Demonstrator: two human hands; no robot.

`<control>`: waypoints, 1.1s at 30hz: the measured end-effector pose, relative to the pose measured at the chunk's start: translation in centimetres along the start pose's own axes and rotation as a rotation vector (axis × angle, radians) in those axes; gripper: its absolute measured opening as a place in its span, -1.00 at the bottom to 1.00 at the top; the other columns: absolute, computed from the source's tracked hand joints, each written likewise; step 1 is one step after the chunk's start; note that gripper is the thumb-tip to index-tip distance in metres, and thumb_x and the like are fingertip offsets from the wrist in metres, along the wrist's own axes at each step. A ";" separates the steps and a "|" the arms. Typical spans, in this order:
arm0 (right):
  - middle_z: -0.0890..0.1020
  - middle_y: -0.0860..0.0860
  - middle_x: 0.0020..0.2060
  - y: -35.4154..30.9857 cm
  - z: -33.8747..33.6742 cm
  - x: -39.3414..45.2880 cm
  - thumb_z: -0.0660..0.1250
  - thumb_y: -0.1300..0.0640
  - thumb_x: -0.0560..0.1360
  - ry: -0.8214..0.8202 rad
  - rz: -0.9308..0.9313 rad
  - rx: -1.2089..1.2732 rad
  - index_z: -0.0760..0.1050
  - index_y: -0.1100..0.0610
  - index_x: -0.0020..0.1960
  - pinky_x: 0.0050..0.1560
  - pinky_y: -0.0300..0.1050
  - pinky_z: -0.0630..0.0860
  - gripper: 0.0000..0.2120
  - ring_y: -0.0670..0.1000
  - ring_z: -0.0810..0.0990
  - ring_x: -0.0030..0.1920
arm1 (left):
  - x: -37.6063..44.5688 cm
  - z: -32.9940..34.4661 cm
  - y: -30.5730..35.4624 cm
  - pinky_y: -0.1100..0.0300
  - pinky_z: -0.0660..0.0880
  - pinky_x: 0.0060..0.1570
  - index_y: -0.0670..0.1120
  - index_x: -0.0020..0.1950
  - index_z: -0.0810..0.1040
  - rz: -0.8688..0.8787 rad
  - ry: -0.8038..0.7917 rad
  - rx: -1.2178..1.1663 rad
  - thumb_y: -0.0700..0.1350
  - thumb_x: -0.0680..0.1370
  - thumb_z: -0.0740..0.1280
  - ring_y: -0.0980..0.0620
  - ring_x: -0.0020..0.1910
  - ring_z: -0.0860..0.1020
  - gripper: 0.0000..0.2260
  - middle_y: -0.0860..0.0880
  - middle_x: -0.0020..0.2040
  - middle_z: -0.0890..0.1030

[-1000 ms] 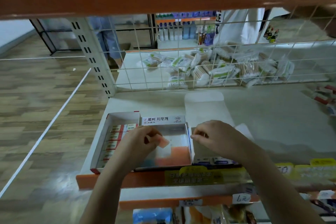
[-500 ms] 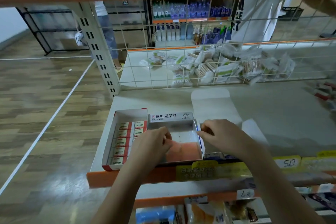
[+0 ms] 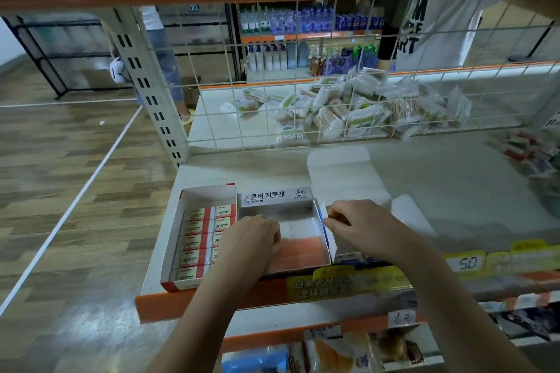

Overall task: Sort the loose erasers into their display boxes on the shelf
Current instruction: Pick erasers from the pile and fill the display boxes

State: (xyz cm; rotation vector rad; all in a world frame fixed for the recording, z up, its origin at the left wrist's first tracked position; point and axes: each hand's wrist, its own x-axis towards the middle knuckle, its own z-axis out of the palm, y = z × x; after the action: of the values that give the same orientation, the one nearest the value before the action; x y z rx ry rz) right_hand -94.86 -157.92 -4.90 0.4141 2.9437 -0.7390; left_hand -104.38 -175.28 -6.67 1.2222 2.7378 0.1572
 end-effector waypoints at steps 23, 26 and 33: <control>0.43 0.06 0.27 21.4 -12.4 -5.4 0.31 0.02 0.48 0.304 0.231 -0.371 0.38 0.10 0.34 0.27 -0.01 0.35 -0.54 0.12 0.39 0.28 | 16.2 -3.4 27.2 -0.03 0.29 0.21 -0.02 0.34 0.36 0.506 0.077 0.083 0.14 0.55 0.21 -0.10 0.28 0.33 -0.59 -0.07 0.28 0.40; 0.41 0.04 0.31 25.7 -13.0 -7.9 0.30 0.00 0.49 0.328 0.349 -0.358 0.35 0.08 0.37 0.25 -0.05 0.34 -0.52 0.10 0.40 0.30 | 18.1 -2.0 32.6 -0.03 0.30 0.20 0.00 0.35 0.35 0.560 0.012 0.087 0.14 0.54 0.23 -0.11 0.30 0.32 -0.58 -0.09 0.30 0.39; 0.36 0.05 0.35 33.8 -15.3 -13.0 0.24 0.05 0.53 0.364 0.541 -0.304 0.31 0.08 0.40 0.27 -0.06 0.26 -0.55 0.12 0.31 0.36 | 22.0 1.6 41.8 -0.02 0.33 0.23 -0.09 0.37 0.34 0.624 0.003 0.105 0.07 0.53 0.26 -0.19 0.36 0.29 -0.54 -0.18 0.42 0.27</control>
State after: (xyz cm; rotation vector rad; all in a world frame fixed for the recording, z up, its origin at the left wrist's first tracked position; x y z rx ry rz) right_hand -73.10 -125.19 -4.83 1.3566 2.9412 -0.1572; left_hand -88.04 -131.05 -3.74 2.0645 2.2927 0.0758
